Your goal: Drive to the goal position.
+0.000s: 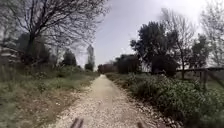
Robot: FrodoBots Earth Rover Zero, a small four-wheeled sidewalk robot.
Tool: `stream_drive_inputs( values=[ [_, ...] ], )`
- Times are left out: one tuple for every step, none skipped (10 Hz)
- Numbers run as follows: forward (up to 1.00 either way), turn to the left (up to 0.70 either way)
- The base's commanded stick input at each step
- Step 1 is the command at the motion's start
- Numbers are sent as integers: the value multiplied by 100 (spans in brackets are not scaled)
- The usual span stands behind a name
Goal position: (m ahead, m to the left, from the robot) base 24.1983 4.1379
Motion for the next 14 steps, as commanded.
stream_drive_inputs(
  values=[
    [70,0],
    [70,0],
    [70,0],
    [70,0],
    [70,0],
    [70,0],
    [70,0],
    [70,0],
    [70,0],
    [70,0],
    [70,0],
    [70,0],
    [70,0],
    [70,0]
  ],
)
